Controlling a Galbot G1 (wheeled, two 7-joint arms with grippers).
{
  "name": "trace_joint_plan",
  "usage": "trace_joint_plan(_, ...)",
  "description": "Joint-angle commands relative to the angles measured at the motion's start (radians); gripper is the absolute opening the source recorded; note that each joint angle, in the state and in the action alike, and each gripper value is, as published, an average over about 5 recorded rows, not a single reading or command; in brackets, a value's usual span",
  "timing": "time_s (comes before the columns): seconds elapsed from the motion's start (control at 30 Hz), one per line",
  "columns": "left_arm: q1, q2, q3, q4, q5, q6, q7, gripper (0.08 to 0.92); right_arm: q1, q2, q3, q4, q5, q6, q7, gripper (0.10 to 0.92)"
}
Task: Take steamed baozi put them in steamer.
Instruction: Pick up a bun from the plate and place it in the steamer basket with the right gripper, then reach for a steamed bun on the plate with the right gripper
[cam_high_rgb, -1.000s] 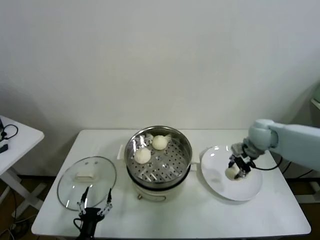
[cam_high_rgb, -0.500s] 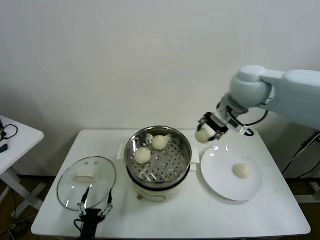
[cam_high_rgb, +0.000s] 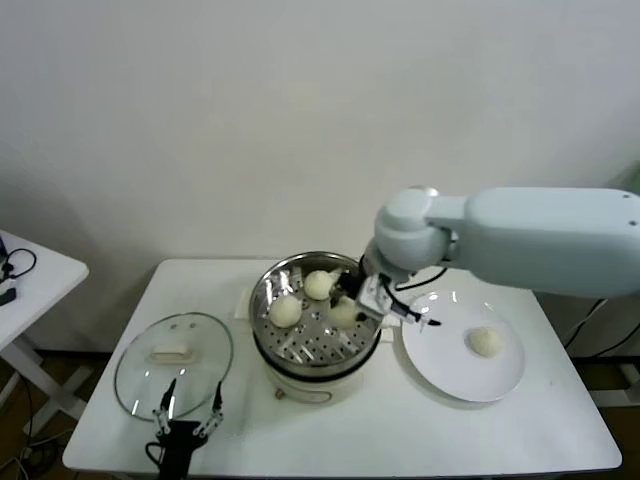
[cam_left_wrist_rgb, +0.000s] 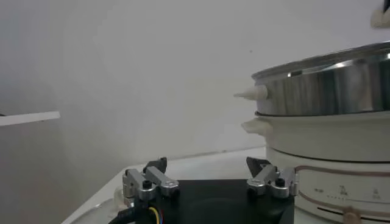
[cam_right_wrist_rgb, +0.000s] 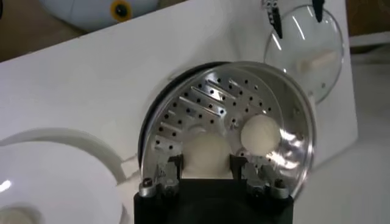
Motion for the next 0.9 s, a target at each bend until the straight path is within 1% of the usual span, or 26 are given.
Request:
trace_joint_plan(0.03,0.002,0.002,-0.006,0.002,0.000,0.000,0.000,0.823,-0.206,0.130,0.041,-0.124,-0.114,0.062,0.027,0.544)
trace_joint_plan(0.23,0.001,0.001,-0.008,0.004,0.000,0.000,0.000,0.823,-0.247,0.193,0.058,-0.184,-0.110,0.076,0.035,0.546)
trace_joint_plan(0.43,0.003,0.002,-0.011,0.002,-0.001,-0.002,0.000,0.823,-0.239,0.215,0.059,-0.195,-0.086,0.082,0.020,0.549)
trace_joint_plan(0.53,0.003,0.001,-0.012,0.000,-0.002,-0.003,0.000,0.823,-0.210,0.198,0.064,-0.194,-0.051,0.091,0.012,0.592)
trace_joint_plan(0.77,-0.001,0.001,-0.009,0.000,-0.001,-0.004,-0.001,0.823,-0.032,0.092,0.036,-0.189,0.054,0.149,-0.020,0.780)
trace_joint_plan(0.83,-0.002,0.000,-0.007,-0.002,-0.001,-0.004,0.000,0.823,0.047,0.046,0.007,-0.191,0.114,0.159,-0.037,0.806)
trace_joint_plan(0.9,-0.003,0.000,-0.005,-0.002,0.000,-0.003,0.000,0.823,0.133,-0.009,-0.044,-0.204,0.205,0.166,-0.070,0.819)
